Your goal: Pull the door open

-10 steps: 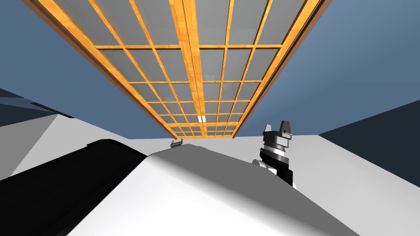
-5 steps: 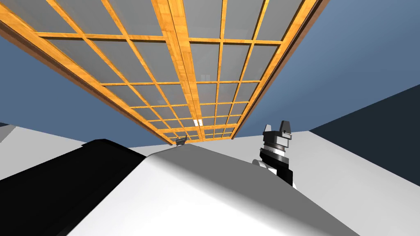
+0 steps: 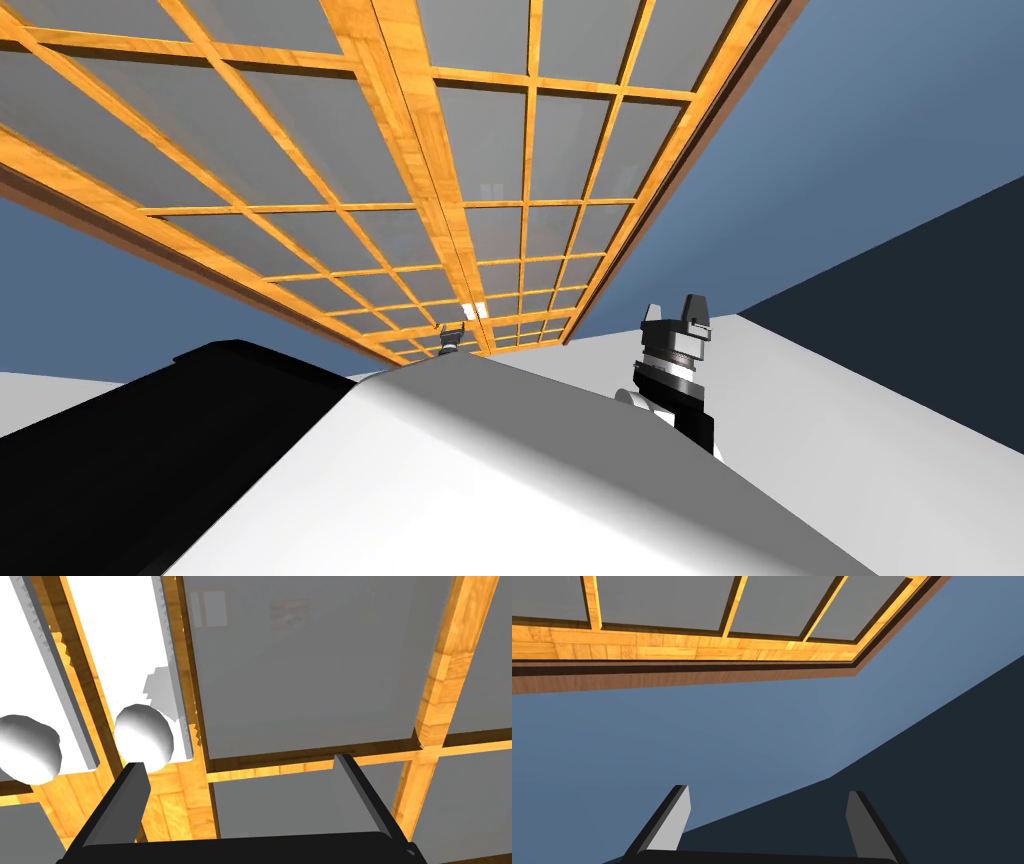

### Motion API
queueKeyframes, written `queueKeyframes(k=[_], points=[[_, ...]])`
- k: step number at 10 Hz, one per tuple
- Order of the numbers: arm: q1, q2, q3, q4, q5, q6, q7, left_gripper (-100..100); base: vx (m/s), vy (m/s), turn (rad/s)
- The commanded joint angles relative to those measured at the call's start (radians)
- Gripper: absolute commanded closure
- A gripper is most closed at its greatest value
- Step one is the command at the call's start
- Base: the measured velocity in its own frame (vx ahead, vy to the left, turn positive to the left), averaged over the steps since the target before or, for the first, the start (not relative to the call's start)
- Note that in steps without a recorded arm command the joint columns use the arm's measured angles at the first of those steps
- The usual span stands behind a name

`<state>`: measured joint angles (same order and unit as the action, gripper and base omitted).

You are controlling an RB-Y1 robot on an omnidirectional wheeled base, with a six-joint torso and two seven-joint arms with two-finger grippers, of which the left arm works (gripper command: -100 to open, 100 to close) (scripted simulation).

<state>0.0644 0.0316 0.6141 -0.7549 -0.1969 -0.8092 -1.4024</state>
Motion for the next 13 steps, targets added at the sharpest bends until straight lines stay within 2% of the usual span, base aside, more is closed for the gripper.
queueKeyframes(k=[1,2,3,4,5,6,11,12,13], points=[[0.007,-0.012,-0.011,-0.044,-0.005,0.017,0.006,-100,0.153,0.033,-0.047],[0.007,-0.012,-0.011,-0.044,-0.005,0.017,0.006,-100,0.047,0.002,0.014],[-0.022,-0.023,-0.024,-0.052,-0.009,0.014,0.004,-100,0.125,0.014,-0.113],[-0.030,-0.025,-0.027,-0.054,-0.010,0.014,0.004,-100,0.171,0.037,-0.148],[-0.019,-0.022,-0.025,-0.057,-0.010,0.017,0.008,-100,0.068,0.019,-0.028],[-0.019,-0.022,-0.025,-0.057,-0.010,0.017,0.008,100,-0.012,-0.005,0.019],[-0.019,-0.022,-0.025,-0.057,-0.010,0.017,0.008,100,-0.009,-0.007,-0.005],[0.001,-0.019,-0.022,-0.048,-0.003,0.019,0.025,100,-0.103,-0.032,0.021],[0.001,-0.019,-0.022,-0.048,-0.003,0.019,0.025,100,-0.131,-0.038,0.021]])
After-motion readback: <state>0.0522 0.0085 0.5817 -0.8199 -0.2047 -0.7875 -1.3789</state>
